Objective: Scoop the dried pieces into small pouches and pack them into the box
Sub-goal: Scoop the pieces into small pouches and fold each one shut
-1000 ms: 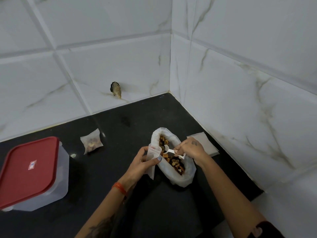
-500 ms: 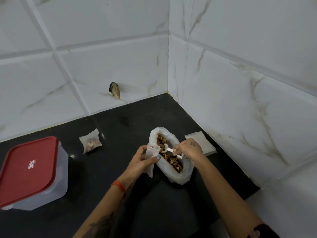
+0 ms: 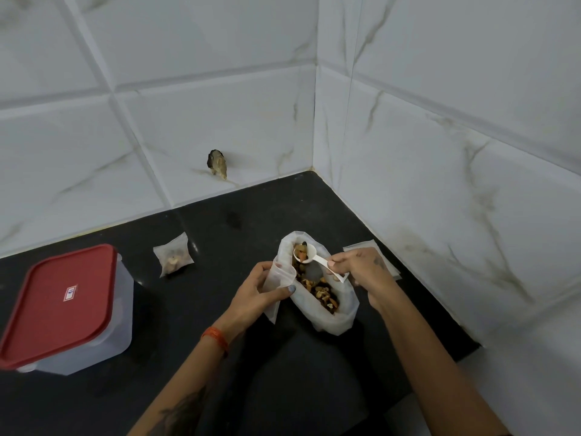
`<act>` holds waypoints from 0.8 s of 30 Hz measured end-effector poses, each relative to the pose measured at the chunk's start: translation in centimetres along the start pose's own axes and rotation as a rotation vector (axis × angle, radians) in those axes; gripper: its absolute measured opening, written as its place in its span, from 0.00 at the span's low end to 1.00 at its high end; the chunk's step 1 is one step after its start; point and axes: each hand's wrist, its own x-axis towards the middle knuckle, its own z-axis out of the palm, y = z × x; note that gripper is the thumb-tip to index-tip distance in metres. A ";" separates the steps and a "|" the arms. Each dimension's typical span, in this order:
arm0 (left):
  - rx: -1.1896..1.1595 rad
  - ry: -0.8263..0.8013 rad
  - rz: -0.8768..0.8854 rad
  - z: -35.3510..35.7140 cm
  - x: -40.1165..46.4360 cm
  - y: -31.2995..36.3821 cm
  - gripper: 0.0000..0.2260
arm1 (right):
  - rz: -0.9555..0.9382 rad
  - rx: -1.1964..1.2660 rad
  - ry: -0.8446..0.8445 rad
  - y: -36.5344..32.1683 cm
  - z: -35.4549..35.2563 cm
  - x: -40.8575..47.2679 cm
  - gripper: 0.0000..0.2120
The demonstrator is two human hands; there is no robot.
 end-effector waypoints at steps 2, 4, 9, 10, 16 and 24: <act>0.008 0.013 0.017 -0.1 0.0 0.2 0.30 | -0.107 0.030 -0.024 -0.7 0.2 -0.8 0.05; 0.005 0.029 0.045 -0.1 0.1 0.3 0.31 | -0.235 -0.078 -0.035 -0.9 0.7 -1.3 0.06; 0.023 0.077 0.124 0.2 -0.1 0.2 0.29 | -0.814 -0.718 0.181 -0.3 2.1 -2.0 0.06; 0.018 0.083 0.134 0.2 -0.2 0.2 0.30 | -0.932 -0.770 0.235 -0.2 2.2 -1.9 0.05; 0.011 0.103 0.160 0.3 -0.3 0.2 0.31 | -1.140 -0.762 0.346 0.5 1.7 -1.0 0.07; -0.031 0.102 0.174 0.4 -0.2 0.4 0.30 | -1.164 -0.698 0.387 0.9 1.7 -0.8 0.06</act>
